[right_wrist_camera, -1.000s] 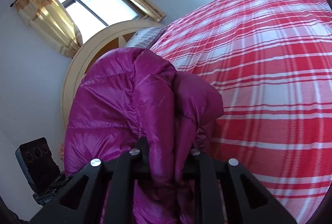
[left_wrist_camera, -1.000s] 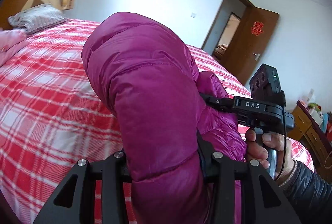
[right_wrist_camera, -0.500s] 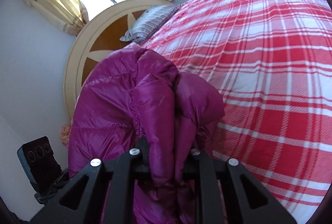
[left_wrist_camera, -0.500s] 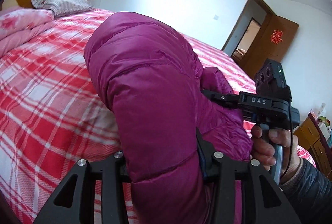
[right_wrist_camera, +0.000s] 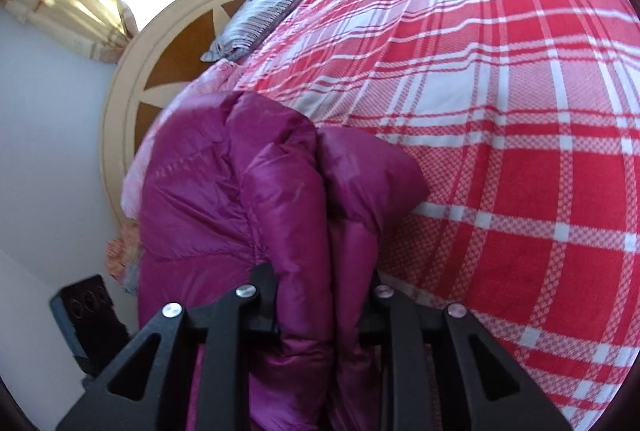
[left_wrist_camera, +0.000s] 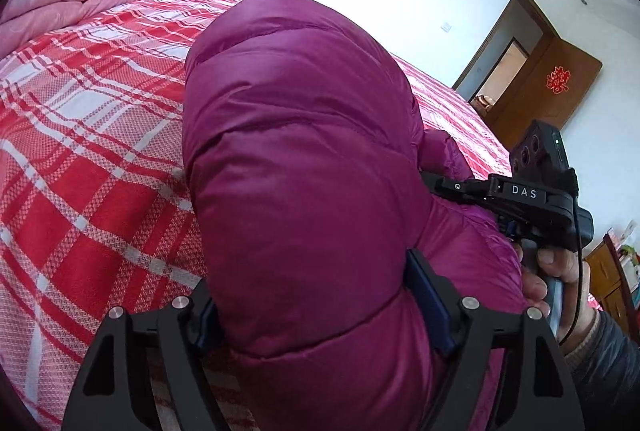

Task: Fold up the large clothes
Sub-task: 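Lower the folded jacket onto the bed and open both grippers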

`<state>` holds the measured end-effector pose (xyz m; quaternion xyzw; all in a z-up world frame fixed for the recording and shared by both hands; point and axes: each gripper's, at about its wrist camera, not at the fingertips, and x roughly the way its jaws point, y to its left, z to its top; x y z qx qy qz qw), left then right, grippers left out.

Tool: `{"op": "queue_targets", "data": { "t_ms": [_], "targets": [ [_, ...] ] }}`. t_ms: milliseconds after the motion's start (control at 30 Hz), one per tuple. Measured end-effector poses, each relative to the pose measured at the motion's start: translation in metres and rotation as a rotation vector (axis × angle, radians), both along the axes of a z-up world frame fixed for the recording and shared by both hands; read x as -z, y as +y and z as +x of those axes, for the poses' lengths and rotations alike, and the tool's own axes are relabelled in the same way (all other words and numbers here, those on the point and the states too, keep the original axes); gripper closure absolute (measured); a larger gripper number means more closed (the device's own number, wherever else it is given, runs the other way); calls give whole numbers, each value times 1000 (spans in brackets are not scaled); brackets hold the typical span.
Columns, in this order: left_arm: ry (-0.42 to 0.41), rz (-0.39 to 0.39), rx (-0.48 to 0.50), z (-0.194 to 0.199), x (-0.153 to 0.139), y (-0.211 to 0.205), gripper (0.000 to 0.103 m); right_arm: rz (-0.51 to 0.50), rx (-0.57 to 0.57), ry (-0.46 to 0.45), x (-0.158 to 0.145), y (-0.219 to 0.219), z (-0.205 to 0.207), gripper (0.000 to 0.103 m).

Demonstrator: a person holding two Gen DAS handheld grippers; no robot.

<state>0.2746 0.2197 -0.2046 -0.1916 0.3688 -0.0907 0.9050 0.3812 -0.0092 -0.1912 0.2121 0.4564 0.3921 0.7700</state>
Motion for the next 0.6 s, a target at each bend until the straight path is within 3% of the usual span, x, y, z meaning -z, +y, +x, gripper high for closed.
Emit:
{"op": "queue_targets", "data": {
  "t_ms": [100,233,400,600],
  "targets": [
    [16,18,-30,-7,-11,-4,23,-37,54,-1,-3,-10,-3,52],
    [2,81,-71,-24,-35,-11,22,-16,128,3,-11,-34,-17,35],
    [-92,101,-104,-55,-74,-13,22,-24,257,-67,-40,-70,-49,27],
    [-263,199,-89,-97,-133,-40,22,-35,383,-215,-97,-93,-108,24]
  ]
}}
